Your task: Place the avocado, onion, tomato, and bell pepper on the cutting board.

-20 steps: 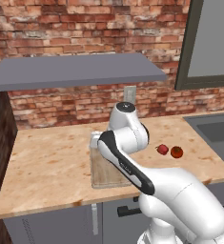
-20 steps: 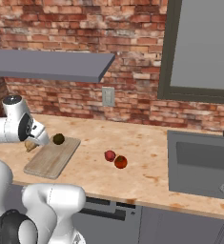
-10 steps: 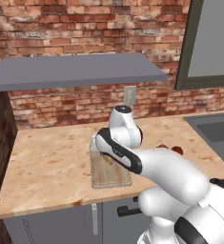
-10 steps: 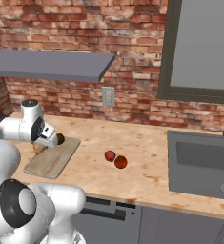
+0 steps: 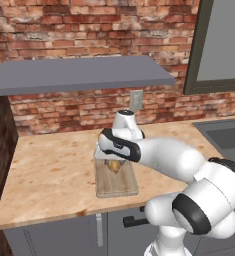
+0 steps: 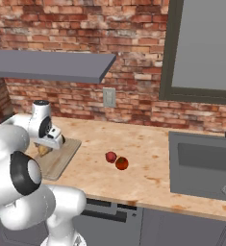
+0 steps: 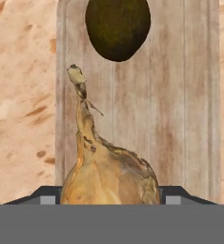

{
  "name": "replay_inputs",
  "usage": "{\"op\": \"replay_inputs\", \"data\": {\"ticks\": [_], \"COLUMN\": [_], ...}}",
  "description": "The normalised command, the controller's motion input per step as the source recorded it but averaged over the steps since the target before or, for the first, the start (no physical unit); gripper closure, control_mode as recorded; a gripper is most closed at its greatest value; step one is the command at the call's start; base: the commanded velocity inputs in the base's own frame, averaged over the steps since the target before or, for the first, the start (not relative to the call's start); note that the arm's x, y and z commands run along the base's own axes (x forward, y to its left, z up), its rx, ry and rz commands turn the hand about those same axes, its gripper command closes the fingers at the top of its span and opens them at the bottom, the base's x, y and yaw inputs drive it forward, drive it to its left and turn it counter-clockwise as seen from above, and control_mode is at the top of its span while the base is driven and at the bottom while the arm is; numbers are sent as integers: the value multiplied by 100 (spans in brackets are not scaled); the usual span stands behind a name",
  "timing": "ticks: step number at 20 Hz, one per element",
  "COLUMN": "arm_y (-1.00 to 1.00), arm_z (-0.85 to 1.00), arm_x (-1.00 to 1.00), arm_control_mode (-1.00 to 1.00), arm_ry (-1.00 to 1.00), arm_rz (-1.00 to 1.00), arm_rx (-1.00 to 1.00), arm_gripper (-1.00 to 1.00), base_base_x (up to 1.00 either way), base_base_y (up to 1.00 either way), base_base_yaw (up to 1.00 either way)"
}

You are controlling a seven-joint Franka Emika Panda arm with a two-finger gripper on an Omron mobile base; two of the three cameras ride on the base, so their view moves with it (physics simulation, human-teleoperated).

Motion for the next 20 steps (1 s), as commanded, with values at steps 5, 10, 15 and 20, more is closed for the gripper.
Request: {"op": "replay_inputs", "data": {"ticks": [5,10,15,20], "arm_y": [17,15,0,0], "arm_z": [-22,-21,-25,-35], "arm_x": [12,14,8,3], "arm_control_mode": [-100,-100,-100,-100], "arm_ry": [13,14,11,10], "arm_rz": [0,0,0,0], "arm_rx": [-3,-3,-2,-3], "arm_gripper": [100,100,100,100], "base_base_x": [0,0,0,0], "base_base_y": [0,0,0,0], "base_base_yaw": [0,0,0,0]}}
